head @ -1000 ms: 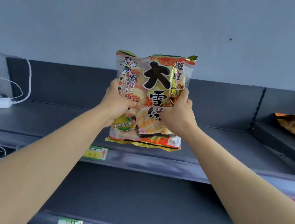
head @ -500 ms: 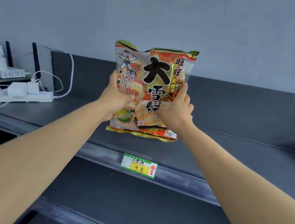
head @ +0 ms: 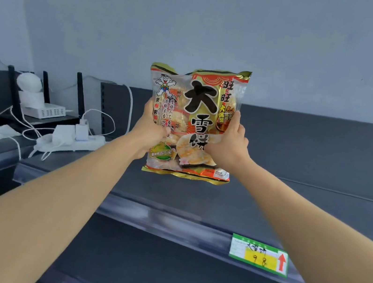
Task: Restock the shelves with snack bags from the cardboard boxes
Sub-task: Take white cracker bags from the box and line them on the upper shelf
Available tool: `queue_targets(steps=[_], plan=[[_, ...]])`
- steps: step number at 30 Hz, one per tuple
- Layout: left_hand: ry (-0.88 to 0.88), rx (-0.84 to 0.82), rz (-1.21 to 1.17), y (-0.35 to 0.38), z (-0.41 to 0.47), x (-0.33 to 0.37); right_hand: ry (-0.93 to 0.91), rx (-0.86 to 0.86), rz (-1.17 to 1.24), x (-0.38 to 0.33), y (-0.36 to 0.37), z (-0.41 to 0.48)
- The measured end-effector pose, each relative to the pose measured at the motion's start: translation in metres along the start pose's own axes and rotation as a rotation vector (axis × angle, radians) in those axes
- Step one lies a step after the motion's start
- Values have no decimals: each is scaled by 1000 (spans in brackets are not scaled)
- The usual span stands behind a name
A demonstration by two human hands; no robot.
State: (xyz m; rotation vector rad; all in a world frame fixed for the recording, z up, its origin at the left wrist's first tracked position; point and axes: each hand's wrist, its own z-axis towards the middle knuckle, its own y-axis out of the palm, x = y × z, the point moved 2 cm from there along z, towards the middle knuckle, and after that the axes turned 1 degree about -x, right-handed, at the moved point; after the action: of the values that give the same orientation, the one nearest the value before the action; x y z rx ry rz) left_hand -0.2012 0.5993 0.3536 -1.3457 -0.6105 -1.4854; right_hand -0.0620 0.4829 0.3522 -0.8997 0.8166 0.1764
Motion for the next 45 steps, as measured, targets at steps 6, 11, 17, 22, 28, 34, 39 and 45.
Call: queue_targets(steps=[6,11,17,22,28,34,39,45], plan=[[-49,-122,78,-40,65,-37,153,33,-20,-19,63,41],[-53,-192,54,-46,105,-57,229,43,-13,-21,85,68],[60,-167,40,-49,136,-69,266,61,118,-18,100,90],[29,-231,85,-46,147,-81,277,62,34,-14,113,94],[-2,-299,228,-48,148,-92,330,-14,-53,-8,122,92],[107,-168,494,-57,129,-77,301,-57,-162,-17,115,74],[367,-240,537,-38,77,-35,158,-69,-389,-24,93,37],[636,-504,506,28,-10,-7,100,-13,-745,4,32,-43]])
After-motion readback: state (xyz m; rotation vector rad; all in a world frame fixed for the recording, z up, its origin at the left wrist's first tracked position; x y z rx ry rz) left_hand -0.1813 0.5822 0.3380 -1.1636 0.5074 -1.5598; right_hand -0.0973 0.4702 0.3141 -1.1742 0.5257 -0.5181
